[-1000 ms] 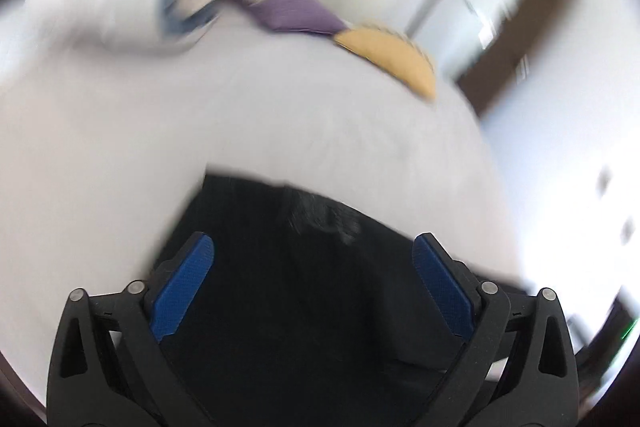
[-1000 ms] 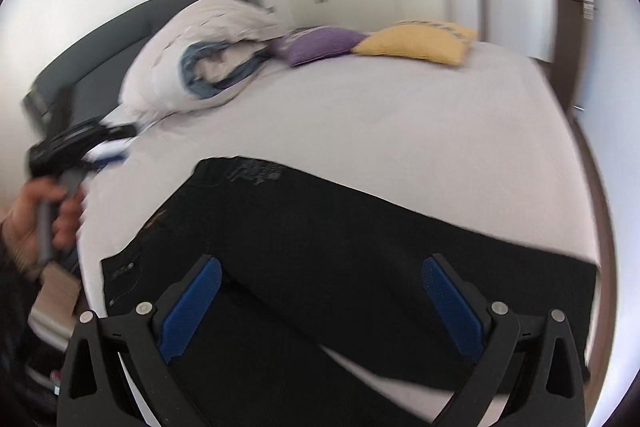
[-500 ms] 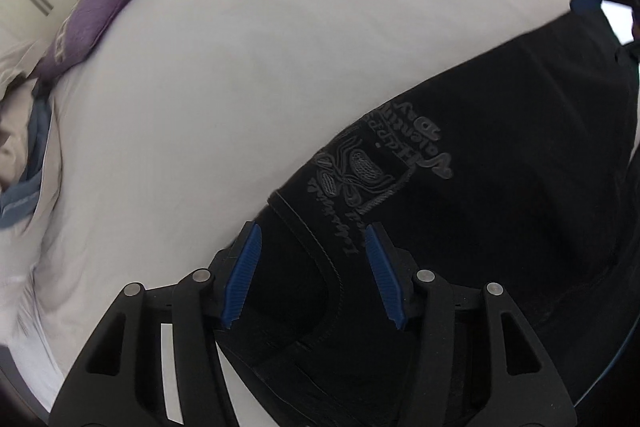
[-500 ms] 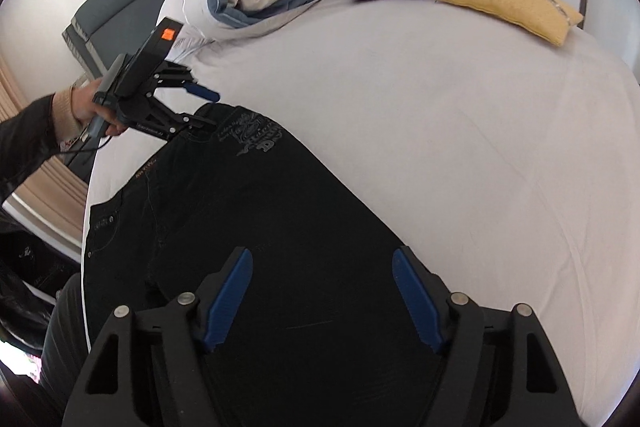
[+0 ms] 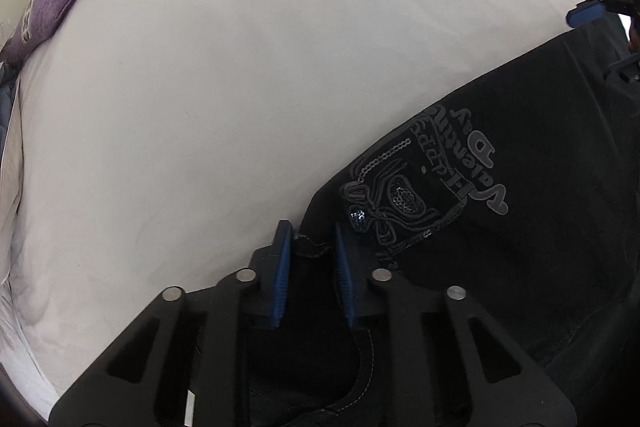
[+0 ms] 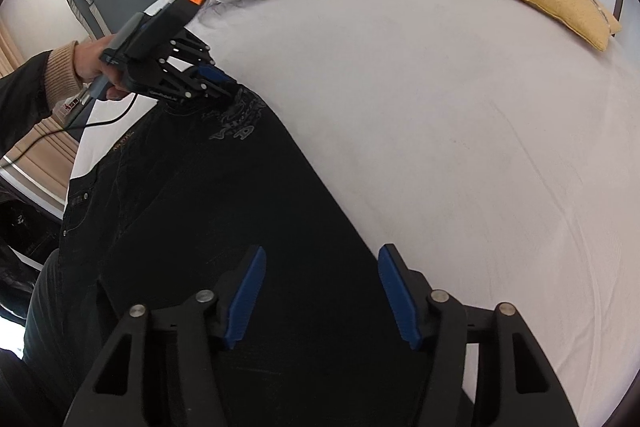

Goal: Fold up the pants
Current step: 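Grasp the jeans waistband with the left tool while the right tool grasps it too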

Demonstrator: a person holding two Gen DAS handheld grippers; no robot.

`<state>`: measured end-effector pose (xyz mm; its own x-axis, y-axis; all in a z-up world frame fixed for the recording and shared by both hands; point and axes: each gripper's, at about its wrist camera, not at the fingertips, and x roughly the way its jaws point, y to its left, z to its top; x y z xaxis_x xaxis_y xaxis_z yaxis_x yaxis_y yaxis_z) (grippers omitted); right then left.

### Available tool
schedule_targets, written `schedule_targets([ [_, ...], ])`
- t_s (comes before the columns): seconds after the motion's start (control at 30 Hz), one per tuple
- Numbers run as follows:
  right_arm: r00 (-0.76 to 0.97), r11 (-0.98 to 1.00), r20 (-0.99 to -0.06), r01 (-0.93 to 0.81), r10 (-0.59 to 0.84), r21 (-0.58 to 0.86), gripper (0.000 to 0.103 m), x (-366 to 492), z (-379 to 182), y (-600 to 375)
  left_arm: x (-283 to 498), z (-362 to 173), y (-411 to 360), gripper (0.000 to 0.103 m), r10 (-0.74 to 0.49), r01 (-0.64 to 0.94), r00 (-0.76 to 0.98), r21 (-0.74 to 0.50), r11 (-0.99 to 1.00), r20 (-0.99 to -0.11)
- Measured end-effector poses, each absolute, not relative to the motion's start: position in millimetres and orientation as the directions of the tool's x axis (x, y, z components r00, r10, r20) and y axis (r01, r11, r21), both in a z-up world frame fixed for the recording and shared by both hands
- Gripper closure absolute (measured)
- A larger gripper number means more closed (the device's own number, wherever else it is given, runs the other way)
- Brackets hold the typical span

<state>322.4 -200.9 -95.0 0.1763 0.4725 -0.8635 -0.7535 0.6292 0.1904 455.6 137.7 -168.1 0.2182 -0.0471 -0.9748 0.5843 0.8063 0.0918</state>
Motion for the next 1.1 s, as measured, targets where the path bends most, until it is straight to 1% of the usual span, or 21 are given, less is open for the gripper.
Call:
schedule_targets([
  [0.1,0.172,0.629,-0.867,-0.754,0.468,0.19,0.045,331,-99,-191,450,-167,137,0.092,-0.039,0.579,0.257,0.122,0.806,-0.965],
  [0.17,0.163,0.621,-0.869,-0.76,0.468,0.191,0.049,336,-100,-182,442,-161,138,0.093,-0.043,0.57,0.295,0.139,0.81,-0.955],
  [0.23,0.146,0.605,-0.876,-0.774,0.46,0.189,0.056,342,-103,-167,429,-152,140,0.094,-0.059,0.56,0.336,0.149,0.815,-0.94],
  [0.3,0.143,0.59,-0.88,-0.788,0.453,0.176,0.058,344,-105,-157,413,-144,146,0.094,-0.083,0.549,0.371,0.147,0.823,-0.925],
  [0.37,0.143,0.583,-0.887,-0.797,0.439,0.16,0.058,349,-108,-147,409,-138,146,0.094,-0.091,0.547,0.394,0.153,0.823,-0.915],
  [0.47,0.12,0.579,-0.89,-0.796,0.441,0.179,0.058,360,-109,-140,398,-123,145,0.094,-0.102,0.551,0.435,0.175,0.816,-0.895],
  [0.6,0.084,0.558,-0.911,-0.811,0.404,0.173,0.059,368,-118,-128,391,-104,146,0.094,-0.114,0.551,0.473,0.193,0.812,-0.873],
  [0.67,0.074,0.55,-0.919,-0.818,0.387,0.166,0.069,370,-120,-125,388,-100,147,0.094,-0.116,0.557,0.481,0.201,0.806,-0.869],
  [0.7,0.064,0.542,-0.918,-0.822,0.391,0.174,0.079,371,-119,-125,387,-100,146,0.094,-0.114,0.559,0.483,0.206,0.803,-0.868],
  [0.73,0.056,0.532,-0.917,-0.828,0.396,0.179,0.086,371,-118,-124,383,-101,149,0.094,-0.113,0.56,0.483,0.207,0.802,-0.868],
  [0.77,0.055,0.524,-0.916,-0.833,0.398,0.178,0.089,370,-116,-124,376,-98,145,0.094,-0.11,0.557,0.487,0.212,0.803,-0.866],
  [0.8,0.054,0.515,-0.917,-0.839,0.396,0.173,0.094,369,-114,-124,369,-96,143,0.094,-0.111,0.555,0.49,0.21,0.805,-0.865],
  [0.93,0.07,0.513,-0.913,-0.843,0.402,0.161,0.098,367,-104,-124,371,-96,143,0.094,-0.112,0.54,0.502,0.209,0.815,-0.858],
  [1.1,0.131,0.508,-0.908,-0.856,0.398,0.099,0.099,354,-87,-115,360,-86,144,0.094,-0.12,0.529,0.521,0.209,0.823,-0.845],
])
